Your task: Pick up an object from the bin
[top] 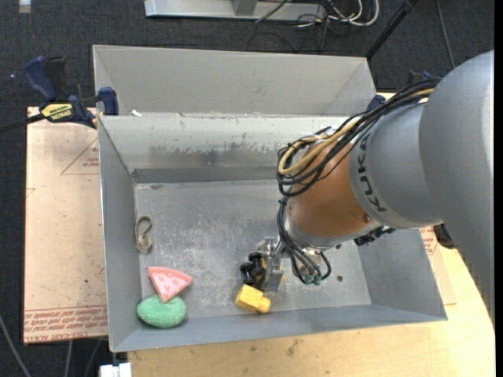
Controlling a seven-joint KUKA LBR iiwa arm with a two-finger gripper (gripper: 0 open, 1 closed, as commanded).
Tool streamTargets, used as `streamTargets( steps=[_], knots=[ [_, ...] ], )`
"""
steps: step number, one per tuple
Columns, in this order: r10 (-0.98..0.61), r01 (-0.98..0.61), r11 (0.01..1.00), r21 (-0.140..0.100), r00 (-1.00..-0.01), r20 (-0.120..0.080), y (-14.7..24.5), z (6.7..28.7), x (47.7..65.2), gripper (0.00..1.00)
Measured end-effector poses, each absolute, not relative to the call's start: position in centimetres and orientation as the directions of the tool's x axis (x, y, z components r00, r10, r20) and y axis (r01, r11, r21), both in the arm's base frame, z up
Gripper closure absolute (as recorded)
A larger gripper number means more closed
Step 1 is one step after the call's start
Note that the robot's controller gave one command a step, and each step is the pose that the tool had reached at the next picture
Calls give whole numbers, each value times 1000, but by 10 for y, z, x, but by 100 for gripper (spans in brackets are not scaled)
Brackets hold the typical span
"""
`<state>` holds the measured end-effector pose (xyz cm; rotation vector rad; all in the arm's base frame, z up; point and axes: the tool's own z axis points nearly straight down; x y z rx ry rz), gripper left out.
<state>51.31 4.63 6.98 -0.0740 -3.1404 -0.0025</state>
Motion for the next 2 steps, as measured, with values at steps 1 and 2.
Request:
streamTargets(
  steps=[1, 2],
  knots=[
    [47, 47, 999, 1, -999, 0, 46, 70, 513, 100],
    [56, 56, 998, 1, -998, -2, 41, 184, 519, 100]
  ],
)
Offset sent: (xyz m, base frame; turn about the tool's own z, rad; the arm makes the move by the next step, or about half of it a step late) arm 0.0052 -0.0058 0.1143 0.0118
